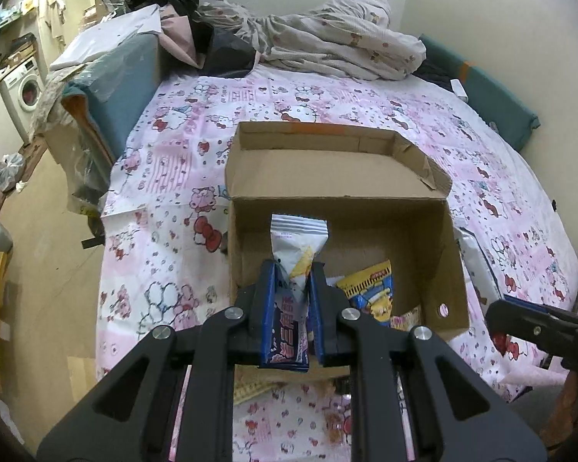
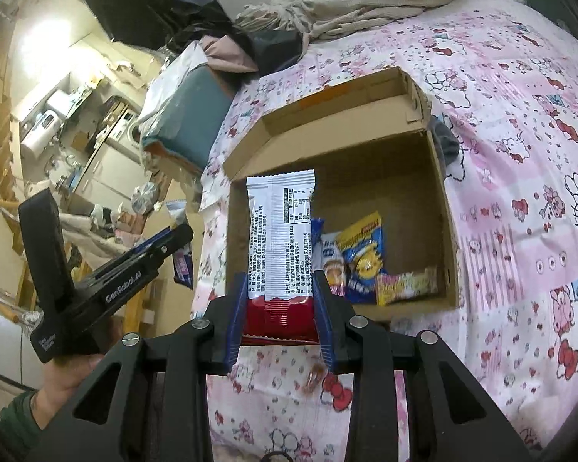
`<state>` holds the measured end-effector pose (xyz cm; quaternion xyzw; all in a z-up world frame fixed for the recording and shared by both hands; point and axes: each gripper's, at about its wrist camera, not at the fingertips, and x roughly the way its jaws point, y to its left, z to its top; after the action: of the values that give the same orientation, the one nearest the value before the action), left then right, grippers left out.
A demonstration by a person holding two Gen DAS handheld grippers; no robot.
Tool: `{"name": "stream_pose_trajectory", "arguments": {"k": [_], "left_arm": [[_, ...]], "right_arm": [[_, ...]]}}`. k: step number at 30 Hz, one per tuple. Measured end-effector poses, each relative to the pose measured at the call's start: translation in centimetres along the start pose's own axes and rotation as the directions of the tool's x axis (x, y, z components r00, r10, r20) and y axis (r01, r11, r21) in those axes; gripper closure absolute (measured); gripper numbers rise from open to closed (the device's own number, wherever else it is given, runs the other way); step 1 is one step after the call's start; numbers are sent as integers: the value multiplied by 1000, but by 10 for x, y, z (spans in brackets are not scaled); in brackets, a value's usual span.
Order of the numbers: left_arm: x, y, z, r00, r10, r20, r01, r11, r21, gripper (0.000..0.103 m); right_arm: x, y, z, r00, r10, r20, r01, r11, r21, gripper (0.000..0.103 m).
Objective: Organize snacks
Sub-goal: 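Lower both held bars into the box and open both tools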
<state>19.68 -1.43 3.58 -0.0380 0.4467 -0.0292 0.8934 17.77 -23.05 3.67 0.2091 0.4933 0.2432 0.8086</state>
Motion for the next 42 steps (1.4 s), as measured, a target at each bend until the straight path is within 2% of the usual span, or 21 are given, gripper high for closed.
{"name": "stream_pose_trajectory", "arguments": {"k": [8, 15, 28, 36, 38, 42], "left_arm": [[45, -5, 5, 999, -27, -31, 27, 1000, 0, 89], [71, -12, -3, 998, -57, -37, 57, 998, 22, 89], [78, -9, 0, 998, -61, -16, 61, 998, 25, 88], [82, -12, 0, 998, -55, -15, 55, 998, 38, 87], [82, -12, -1, 999, -46, -16, 47, 998, 45, 79], [78, -11, -1, 999, -41, -7, 41, 998, 45, 71]], "right_arm": [[34, -41, 15, 999, -11, 36, 8, 997, 71, 69], [57, -62, 12, 999, -40, 36, 37, 995, 90, 69], [89, -70, 11, 995, -91, -51, 95, 992, 85, 69], [93, -72, 9, 993, -90, -73, 96, 991, 93, 68], [94, -72, 9, 993, -89, -77, 96, 991, 91, 68], [93, -73, 10, 994, -83, -70, 90, 991, 96, 66]]}}
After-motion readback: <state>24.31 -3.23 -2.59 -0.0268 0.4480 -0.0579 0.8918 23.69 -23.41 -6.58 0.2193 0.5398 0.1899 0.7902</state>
